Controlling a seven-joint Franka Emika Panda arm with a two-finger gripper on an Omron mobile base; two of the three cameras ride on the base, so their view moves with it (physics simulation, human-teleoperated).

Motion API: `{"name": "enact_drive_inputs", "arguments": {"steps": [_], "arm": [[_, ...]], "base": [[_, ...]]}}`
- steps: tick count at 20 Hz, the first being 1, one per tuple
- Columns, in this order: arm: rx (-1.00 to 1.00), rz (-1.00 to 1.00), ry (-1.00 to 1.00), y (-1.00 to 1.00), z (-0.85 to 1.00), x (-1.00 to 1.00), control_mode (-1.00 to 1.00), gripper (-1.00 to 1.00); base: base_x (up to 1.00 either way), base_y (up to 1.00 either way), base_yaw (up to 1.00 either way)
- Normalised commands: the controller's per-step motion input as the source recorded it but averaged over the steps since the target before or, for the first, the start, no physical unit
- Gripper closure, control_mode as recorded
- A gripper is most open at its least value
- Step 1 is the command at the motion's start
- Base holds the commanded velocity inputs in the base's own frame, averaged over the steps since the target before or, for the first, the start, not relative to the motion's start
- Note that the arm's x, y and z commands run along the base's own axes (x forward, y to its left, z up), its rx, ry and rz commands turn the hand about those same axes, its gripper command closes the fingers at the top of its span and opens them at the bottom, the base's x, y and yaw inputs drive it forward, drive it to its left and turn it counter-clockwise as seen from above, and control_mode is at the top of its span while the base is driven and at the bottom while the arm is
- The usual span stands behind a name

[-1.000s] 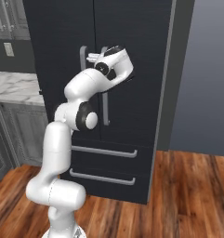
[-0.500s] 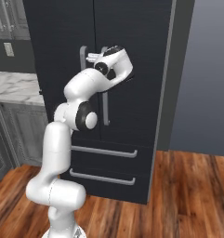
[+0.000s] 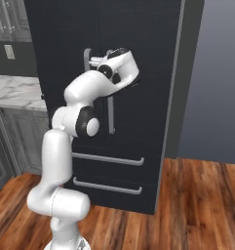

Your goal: Retrieve the fish from the fridge and place it on the saucepan with marinade on the stove.

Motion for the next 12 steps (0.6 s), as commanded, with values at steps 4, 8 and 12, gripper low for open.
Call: {"name": "enact_drive_inputs", "arguments": {"steps": [4,8,12], "arm": [[0.0,-0.02,0.0,-0.18,0.21,-0.51,-1.0,1.0],[0.0,-0.05,0.0,-0.09,0.21,-0.42,-1.0,1.0],[0.0,-0.12,0.0,-0.01,0.17,-0.3,-1.0,1.0]], "base": [[0.0,0.0,0.0],[0.0,0.0,0.0],[0.0,0.0,0.0]]}}
